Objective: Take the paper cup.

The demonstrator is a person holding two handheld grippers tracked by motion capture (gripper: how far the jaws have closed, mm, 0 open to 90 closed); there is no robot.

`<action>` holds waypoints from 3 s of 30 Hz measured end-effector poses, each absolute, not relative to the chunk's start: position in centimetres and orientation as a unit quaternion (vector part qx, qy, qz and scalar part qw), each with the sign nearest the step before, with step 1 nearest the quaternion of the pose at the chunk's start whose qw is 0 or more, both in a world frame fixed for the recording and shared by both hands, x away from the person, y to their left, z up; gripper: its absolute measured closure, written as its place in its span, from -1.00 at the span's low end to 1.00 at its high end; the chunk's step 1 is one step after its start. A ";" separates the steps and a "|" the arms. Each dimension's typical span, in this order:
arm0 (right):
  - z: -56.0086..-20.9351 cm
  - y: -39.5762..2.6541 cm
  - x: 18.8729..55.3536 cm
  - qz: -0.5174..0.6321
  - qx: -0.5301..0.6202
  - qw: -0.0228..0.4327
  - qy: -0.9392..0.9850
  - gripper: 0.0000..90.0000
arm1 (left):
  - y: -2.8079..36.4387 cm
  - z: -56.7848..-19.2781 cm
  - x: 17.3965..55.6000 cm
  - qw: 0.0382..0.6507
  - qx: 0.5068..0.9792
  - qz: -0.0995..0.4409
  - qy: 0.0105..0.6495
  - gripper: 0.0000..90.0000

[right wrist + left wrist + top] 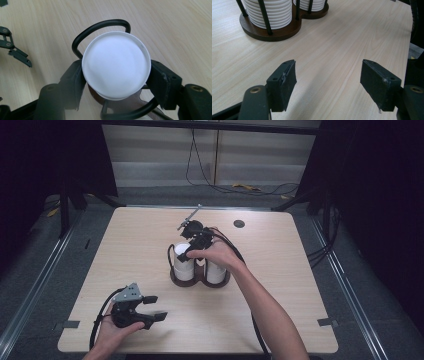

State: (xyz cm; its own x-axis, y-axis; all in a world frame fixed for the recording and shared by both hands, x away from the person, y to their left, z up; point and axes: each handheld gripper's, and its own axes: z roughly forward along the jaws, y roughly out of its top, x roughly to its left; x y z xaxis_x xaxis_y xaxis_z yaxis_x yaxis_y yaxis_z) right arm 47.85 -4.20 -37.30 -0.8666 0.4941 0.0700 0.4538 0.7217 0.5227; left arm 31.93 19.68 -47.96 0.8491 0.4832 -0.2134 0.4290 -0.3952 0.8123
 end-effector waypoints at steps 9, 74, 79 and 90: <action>-36.2 -4.7 47.5 0.295 0.249 0.047 0.921 -0.16 | 19.6 -48.0 31.9 0.475 0.836 0.027 0.273 -0.36; -30.3 -11.4 42.1 0.486 0.244 0.069 0.836 -0.14 | 17.5 -43.9 33.8 0.537 0.798 0.036 0.270 -0.53; -30.6 -12.7 40.3 0.496 0.236 0.065 0.833 -0.14 | 16.5 -44.3 34.0 0.549 0.790 0.037 0.271 -0.44; -32.8 -14.2 37.9 0.520 0.246 0.049 0.816 -0.14 | 15.9 -43.4 34.1 0.565 0.782 0.041 0.261 -0.54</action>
